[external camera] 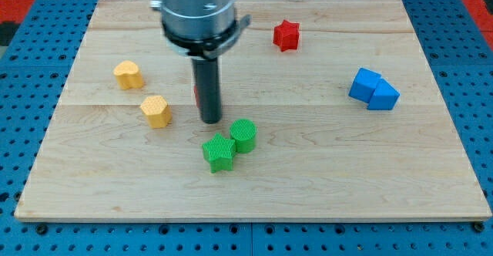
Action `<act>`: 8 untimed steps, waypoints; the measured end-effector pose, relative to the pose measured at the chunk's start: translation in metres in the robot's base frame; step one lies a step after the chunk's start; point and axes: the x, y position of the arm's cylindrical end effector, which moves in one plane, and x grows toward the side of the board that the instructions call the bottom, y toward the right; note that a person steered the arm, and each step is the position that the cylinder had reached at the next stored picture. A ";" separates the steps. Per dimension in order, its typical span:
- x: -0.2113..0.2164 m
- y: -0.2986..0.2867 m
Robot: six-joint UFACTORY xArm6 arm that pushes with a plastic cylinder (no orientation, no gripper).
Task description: Push the red circle into the red star
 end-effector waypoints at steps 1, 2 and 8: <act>0.000 -0.025; -0.019 -0.028; -0.093 0.089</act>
